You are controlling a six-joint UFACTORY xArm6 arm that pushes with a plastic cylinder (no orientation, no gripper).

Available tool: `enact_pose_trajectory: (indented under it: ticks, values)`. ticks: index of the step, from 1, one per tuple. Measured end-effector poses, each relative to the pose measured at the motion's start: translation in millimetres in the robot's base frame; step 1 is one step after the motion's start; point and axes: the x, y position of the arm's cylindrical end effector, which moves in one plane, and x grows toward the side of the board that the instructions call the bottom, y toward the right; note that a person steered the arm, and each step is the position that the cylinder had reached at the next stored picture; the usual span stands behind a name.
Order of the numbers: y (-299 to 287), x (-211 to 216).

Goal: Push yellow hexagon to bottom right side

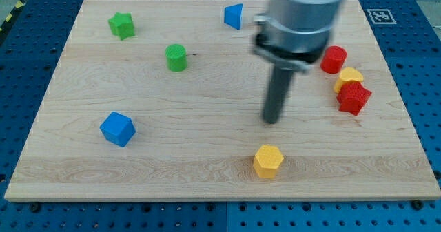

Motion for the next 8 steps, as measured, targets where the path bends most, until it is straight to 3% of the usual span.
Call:
enact_pose_trajectory:
  ticks: [1,2,3,5,8]
  values:
    - [-52.8,33.1]
    - [-46.6,87.7]
    - [-41.3,86.6]
    - [57.2,85.4]
    - [146.7,85.4]
